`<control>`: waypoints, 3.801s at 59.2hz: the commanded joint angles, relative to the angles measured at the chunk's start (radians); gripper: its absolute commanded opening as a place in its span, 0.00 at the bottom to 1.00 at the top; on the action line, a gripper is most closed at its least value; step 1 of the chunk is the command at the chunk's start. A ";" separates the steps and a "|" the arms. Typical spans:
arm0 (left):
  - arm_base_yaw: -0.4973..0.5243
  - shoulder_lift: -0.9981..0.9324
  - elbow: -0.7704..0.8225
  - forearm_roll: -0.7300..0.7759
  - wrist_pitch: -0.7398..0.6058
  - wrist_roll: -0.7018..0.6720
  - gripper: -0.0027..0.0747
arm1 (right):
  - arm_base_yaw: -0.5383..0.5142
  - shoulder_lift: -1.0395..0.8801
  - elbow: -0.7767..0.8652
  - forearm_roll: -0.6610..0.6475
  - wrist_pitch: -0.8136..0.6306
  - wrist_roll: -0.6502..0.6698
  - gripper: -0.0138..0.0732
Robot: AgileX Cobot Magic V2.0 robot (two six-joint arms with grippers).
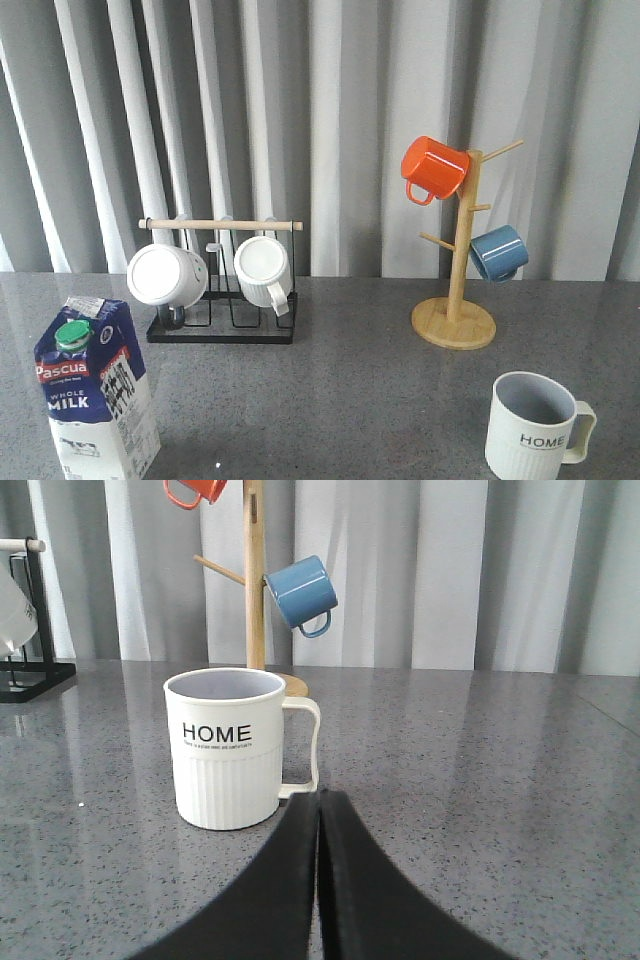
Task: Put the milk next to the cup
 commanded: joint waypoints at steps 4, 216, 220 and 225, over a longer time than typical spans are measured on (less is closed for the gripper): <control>0.003 0.000 -0.019 -0.008 -0.079 -0.006 0.03 | -0.006 -0.012 0.008 -0.002 -0.078 -0.004 0.15; 0.003 0.220 -0.441 0.531 0.108 -0.915 0.50 | -0.079 1.382 -0.827 0.008 0.096 -0.190 0.72; 0.003 0.220 -0.441 0.531 0.108 -0.915 0.50 | -0.079 1.382 -0.827 0.020 0.089 -0.190 0.72; 0.003 0.220 -0.441 0.531 0.108 -0.915 0.50 | -0.079 1.382 -0.827 0.027 0.078 -0.189 0.72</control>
